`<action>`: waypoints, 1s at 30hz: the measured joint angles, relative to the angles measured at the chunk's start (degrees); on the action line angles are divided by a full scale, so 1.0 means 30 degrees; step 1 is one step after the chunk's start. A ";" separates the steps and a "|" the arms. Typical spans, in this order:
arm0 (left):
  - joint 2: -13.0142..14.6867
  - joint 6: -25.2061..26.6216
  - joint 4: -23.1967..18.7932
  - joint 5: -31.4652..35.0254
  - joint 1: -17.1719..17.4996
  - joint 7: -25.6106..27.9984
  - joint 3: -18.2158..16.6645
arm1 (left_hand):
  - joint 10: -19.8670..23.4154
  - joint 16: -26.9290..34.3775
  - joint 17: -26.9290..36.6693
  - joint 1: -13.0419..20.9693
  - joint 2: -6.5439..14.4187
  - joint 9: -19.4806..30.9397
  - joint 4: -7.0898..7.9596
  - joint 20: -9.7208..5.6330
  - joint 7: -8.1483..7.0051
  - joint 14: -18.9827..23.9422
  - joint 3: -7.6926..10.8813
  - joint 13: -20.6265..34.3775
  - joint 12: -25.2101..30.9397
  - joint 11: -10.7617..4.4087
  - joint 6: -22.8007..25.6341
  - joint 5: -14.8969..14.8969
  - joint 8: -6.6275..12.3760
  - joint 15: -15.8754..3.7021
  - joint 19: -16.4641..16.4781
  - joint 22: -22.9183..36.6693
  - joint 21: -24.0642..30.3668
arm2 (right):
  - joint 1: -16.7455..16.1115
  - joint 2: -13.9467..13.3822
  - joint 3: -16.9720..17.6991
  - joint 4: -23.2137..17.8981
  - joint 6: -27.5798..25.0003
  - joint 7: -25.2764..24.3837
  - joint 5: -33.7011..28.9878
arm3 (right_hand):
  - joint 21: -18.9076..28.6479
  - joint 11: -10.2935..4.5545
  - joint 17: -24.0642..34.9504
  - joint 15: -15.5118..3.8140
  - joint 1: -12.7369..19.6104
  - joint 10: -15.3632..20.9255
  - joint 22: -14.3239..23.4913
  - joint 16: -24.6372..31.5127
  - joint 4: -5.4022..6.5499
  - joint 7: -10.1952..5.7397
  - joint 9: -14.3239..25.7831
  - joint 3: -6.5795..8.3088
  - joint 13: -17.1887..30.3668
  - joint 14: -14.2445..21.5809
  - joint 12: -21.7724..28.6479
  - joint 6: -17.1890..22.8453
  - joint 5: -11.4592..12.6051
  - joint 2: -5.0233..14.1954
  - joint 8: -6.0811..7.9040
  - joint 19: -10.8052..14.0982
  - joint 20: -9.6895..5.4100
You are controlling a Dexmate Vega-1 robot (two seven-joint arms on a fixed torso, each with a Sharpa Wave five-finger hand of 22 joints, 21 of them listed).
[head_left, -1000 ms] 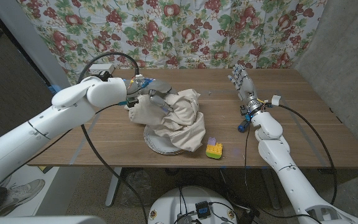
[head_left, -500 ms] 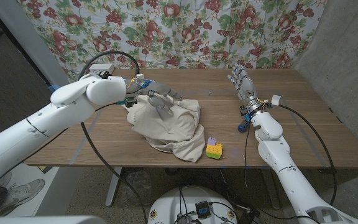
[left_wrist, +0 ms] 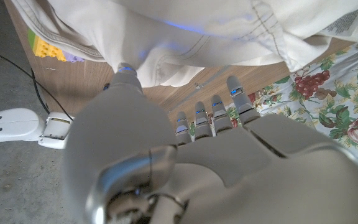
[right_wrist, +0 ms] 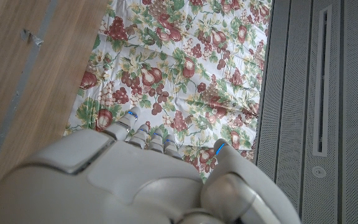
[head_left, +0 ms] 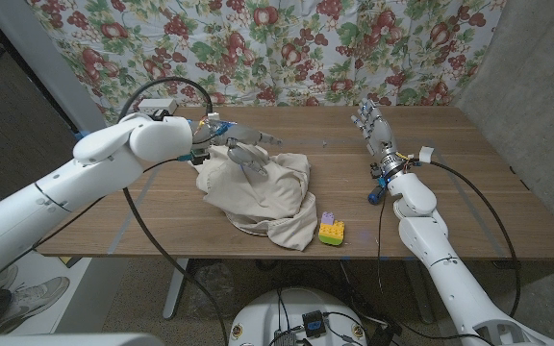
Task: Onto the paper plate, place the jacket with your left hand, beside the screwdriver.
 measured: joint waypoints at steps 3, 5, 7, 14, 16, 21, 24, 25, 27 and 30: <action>0.0016 -0.0064 0.0000 -0.0206 0.0069 0.0119 -0.0126 | -0.0406 0.0076 0.0000 -0.0206 0.0198 0.0001 0.0126 -0.0021 -0.0206 -0.0206 -0.0126 -0.0140 0.0000 -0.0004 -0.0542 0.0079 0.0000 0.0000 -0.0171 0.0000 -0.0220 | 0.0001 0.0001 -0.0011 -0.0003 0.0000 -0.0011 -0.0027 | 0.0000 0.0000 0.0000 0.0000 0.0000 0.0000 0.0001 0.0000 0.0000 0.0000 0.0000 0.0000 0.0000 0.0001 0.0000 0.0000 0.0000 0.0000 0.0000 0.0000 0.0000; 0.0021 -0.0184 0.0000 -0.0342 0.0114 0.0313 -0.0191 | -0.0504 0.0076 0.0001 -0.0547 0.0207 -0.0063 0.0276 -0.0013 -0.0336 -0.0256 -0.0275 -0.0196 0.0000 0.0023 -0.0736 0.0078 0.0000 -0.0041 -0.0181 0.0000 -0.0305 | 0.0010 0.0002 -0.0015 -0.0006 0.0000 -0.0019 -0.0038 | 0.0000 0.0001 0.0000 0.0000 0.0000 0.0001 0.0000 0.0000 0.0000 0.0000 0.0000 0.0000 0.0000 0.0000 0.0000 0.0000 0.0000 0.0000 0.0000 0.0000 -0.0001; 0.0029 -0.0253 0.0021 -0.0414 0.0181 0.0413 -0.0281 | -0.0596 0.0077 0.0001 -0.0690 0.0131 -0.0088 0.0385 -0.0013 -0.0407 -0.0519 -0.0385 -0.0247 0.0001 -0.0070 -0.0807 0.0079 0.0000 0.0044 -0.0180 -0.0001 -0.0446 | 0.0019 0.0001 -0.0017 -0.0006 -0.0001 -0.0034 -0.0046 | 0.0000 0.0000 0.0000 0.0000 0.0000 0.0001 0.0000 0.0000 0.0000 0.0000 0.0000 0.0000 0.0000 0.0000 0.0000 0.0000 0.0000 0.0000 0.0000 0.0000 -0.0001; 0.0053 -0.0419 0.0069 -0.0612 0.0211 0.0635 -0.0397 | -0.0838 0.0078 -0.0089 -0.1027 -0.0078 -0.0093 0.0400 -0.0029 -0.0438 -0.0892 -0.0608 -0.0422 0.0066 -0.0104 -0.0983 0.0154 0.0076 0.0209 -0.0392 -0.0002 -0.0720 | 0.0032 0.0002 -0.0023 -0.0006 0.0000 -0.0053 -0.0075 | 0.0000 0.0000 0.0000 0.0000 0.0000 0.0000 0.0000 0.0000 0.0001 0.0000 0.0000 -0.0001 0.0000 0.0000 0.0000 0.0000 0.0000 0.0000 0.0000 0.0000 0.0000; 0.0054 -0.0456 0.0091 -0.0692 0.0220 0.0729 -0.0444 | -0.0838 0.0078 -0.0089 -0.1073 -0.0124 -0.0093 0.0358 -0.0029 -0.0437 -0.0991 -0.0740 -0.0422 0.0093 -0.0104 -0.0983 0.0154 0.0076 0.0308 -0.0392 -0.0002 -0.0721 | 0.0032 0.0002 -0.0026 -0.0006 0.0000 -0.0054 -0.0077 | 0.0000 0.0000 0.0001 0.0000 0.0000 0.0000 0.0000 0.0000 0.0000 0.0000 0.0000 0.0000 -0.0001 0.0000 0.0000 0.0000 0.0000 0.0000 0.0000 0.0000 0.0000; 0.0063 -0.0660 0.0223 -0.0867 0.0314 0.1041 -0.0637 | -0.0941 0.0077 -0.0147 -0.1249 -0.0300 -0.0092 0.0384 -0.0029 -0.0437 -0.1268 -0.0922 -0.0512 0.0094 -0.0209 -0.0982 0.0154 0.0153 0.0441 -0.0392 -0.0003 -0.0871 | 0.0031 -0.0002 -0.0033 -0.0046 0.0000 -0.0082 -0.0095 | 0.0000 0.0000 0.0000 0.0000 0.0000 0.0000 0.0001 0.0000 0.0000 0.0000 -0.0001 0.0000 0.0000 0.0000 0.0000 0.0000 0.0000 0.0000 0.0000 0.0000 -0.0001; 0.0076 -0.0841 0.0308 -0.0972 0.0340 0.1185 -0.0718 | -0.0942 0.0077 -0.0178 -0.1304 -0.0361 -0.0092 0.0444 -0.0104 -0.0437 -0.1369 -0.0972 -0.0512 0.0094 -0.0208 -0.0981 0.0289 0.0153 0.0478 -0.0467 -0.0003 -0.0969 | -0.0001 -0.0010 -0.0033 -0.0161 -0.0007 -0.0177 -0.0167 | 0.0000 0.0000 0.0000 0.0000 0.0000 0.0000 0.0000 0.0000 0.0001 0.0000 0.0000 0.0000 0.0000 0.0000 0.0000 0.0000 0.0000 0.0000 0.0000 0.0000 0.0000; 0.0080 -0.0886 0.0322 -0.0991 0.0350 0.1233 -0.0742 | -0.0952 0.0077 -0.0179 -0.1303 -0.0362 -0.0092 0.0430 -0.0063 -0.0481 -0.1369 -0.1038 -0.0544 0.0094 -0.0198 -0.1026 0.0289 0.0153 0.0479 -0.0507 -0.0003 -0.1017 | -0.0012 -0.0013 -0.0033 -0.0192 -0.0021 -0.0189 -0.0183 | 0.0000 0.0000 0.0000 0.0000 0.0000 0.0000 0.0000 0.0000 0.0000 0.0000 0.0000 -0.0001 0.0000 0.0000 0.0000 0.0000 0.0000 0.0000 0.0000 0.0000 0.0000; 0.0084 -0.1013 0.0363 -0.1042 0.0392 0.1404 -0.0817 | -0.1085 0.0077 -0.0178 -0.1402 -0.0464 -0.0091 0.0391 -0.0006 -0.0541 -0.1469 -0.1077 -0.0601 0.0094 -0.0201 -0.1085 0.0290 0.0153 0.0578 -0.0565 -0.0003 -0.1017 | -0.0054 -0.0033 -0.0035 -0.0320 -0.0080 -0.0273 -0.0249 | 0.0000 0.0000 -0.0031 0.0000 0.0000 0.0000 0.0001 0.0000 0.0001 0.0000 0.0000 -0.0001 0.0000 0.0000 0.0000 0.0000 0.0000 0.0000 0.0000 0.0000 0.0000; 0.0099 -0.1143 0.0434 -0.1110 0.0489 0.1586 -0.0963 | -0.1153 0.0077 -0.0177 -0.1267 -0.0694 -0.0091 0.0468 -0.0006 -0.0541 -0.1548 -0.1154 -0.0601 0.0093 -0.0200 -0.1085 0.0291 0.0153 0.0500 -0.0564 -0.0004 -0.1122 | -0.0103 -0.0054 -0.0038 -0.0461 -0.0153 -0.0331 -0.0309 | 0.0000 0.0000 -0.0047 0.0000 0.0000 0.0000 0.0001 0.0000 0.0001 0.0000 0.0000 0.0000 0.0000 0.0001 0.0000 0.0000 0.0000 0.0000 0.0000 0.0000 0.0000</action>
